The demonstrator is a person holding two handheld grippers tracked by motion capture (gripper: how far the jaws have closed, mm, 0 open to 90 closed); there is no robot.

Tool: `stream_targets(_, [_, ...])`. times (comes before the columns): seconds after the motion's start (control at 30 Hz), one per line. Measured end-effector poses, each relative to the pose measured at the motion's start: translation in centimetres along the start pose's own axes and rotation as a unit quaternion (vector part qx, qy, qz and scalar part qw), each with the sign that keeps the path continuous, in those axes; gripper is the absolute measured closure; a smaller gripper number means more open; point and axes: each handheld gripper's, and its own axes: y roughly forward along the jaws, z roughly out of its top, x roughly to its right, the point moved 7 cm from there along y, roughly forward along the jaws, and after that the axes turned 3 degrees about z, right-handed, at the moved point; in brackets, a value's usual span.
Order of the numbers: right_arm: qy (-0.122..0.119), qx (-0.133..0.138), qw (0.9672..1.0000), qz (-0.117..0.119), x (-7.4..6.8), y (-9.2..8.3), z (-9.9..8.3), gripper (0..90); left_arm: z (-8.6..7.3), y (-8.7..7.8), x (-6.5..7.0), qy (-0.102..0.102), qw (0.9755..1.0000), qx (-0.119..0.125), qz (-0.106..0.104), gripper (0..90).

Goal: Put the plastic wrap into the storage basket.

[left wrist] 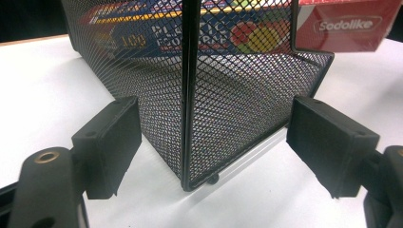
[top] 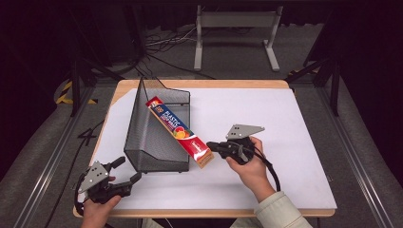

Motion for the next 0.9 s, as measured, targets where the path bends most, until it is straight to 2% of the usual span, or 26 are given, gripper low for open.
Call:
stream_targets(0.17, [-0.004,-0.006,0.9999,0.015,-1.1,0.8,-0.3,90.0,0.0,0.1,0.0,0.002,1.0,0.001,-0.001,19.6])
stream_targets(0.2, [-0.006,-0.007,0.9999,0.009,-1.2,0.9,-0.4,90.0,0.0,0.0,0.0,0.002,1.0,0.002,-0.001,19.7])
stream_targets(0.53, [0.005,0.0,0.9999,0.015,-1.2,0.6,-0.6,90.0,0.0,0.1,0.0,0.002,1.0,0.001,0.0,19.6])
stream_targets(0.73, [0.001,0.007,0.9999,0.013,-1.3,0.3,-0.5,90.0,0.1,0.1,0.0,0.0,1.0,0.002,-0.001,19.6])
stream_targets(0.9, [-0.006,0.019,0.9998,0.006,-1.4,-0.6,-0.2,90.0,0.1,0.2,0.1,0.004,1.0,0.004,-0.004,19.6])
